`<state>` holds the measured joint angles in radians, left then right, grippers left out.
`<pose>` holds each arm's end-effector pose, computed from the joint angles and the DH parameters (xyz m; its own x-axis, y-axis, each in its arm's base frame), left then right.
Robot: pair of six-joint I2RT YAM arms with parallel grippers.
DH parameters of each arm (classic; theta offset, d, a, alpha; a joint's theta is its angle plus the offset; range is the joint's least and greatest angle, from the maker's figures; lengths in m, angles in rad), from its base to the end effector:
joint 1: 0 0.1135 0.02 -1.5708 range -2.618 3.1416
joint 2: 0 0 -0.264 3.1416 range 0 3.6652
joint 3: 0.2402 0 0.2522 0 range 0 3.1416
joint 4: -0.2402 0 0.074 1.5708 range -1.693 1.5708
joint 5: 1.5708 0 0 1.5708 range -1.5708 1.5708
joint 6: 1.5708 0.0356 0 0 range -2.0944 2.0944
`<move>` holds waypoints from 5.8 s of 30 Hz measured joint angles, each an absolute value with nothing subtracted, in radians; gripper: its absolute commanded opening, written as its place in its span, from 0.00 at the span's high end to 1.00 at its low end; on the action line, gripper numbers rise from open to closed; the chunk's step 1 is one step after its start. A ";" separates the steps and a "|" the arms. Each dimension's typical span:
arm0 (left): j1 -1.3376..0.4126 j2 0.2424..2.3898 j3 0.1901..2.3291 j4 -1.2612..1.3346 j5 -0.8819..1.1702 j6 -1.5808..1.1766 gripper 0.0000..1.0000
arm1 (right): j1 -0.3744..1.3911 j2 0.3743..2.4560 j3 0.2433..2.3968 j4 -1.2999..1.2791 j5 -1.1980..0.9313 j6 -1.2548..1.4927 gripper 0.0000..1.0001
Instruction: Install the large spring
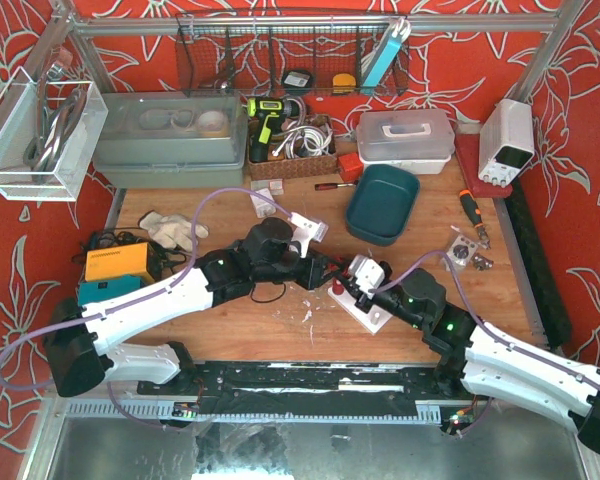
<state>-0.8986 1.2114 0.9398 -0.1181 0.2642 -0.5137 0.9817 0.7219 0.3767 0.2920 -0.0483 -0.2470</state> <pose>0.1667 -0.2245 0.3115 -0.6511 0.0564 -0.7569 0.6726 0.5050 -0.5410 0.0997 0.1523 0.2557 0.1809 -0.1687 -0.9689 -0.8385 0.4884 -0.2417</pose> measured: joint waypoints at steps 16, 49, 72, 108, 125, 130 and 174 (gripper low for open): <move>-0.893 1.102 1.018 -0.243 -0.024 -0.253 1.00 | 0.928 0.664 0.702 -0.464 0.304 0.361 0.01; -1.283 1.645 1.190 -0.215 -0.144 0.086 1.00 | 0.241 1.396 1.052 -0.595 0.065 0.500 0.01; -1.278 1.789 1.265 -0.279 -0.180 0.078 0.68 | 0.223 1.351 0.960 -0.529 0.044 0.485 0.01; -0.629 1.280 0.470 0.508 -0.475 0.097 0.00 | 0.225 1.025 0.485 0.012 0.272 0.114 0.01; -0.301 1.424 0.258 0.905 -0.388 0.138 0.00 | 0.204 1.357 0.347 0.646 0.339 -0.040 0.01; -0.250 1.390 0.174 1.023 -0.340 0.130 0.00 | 0.165 1.389 0.318 0.744 0.312 -0.037 0.01; -0.137 1.417 0.085 1.265 -0.202 0.039 0.00 | 0.154 1.416 0.283 0.868 0.305 -0.034 0.01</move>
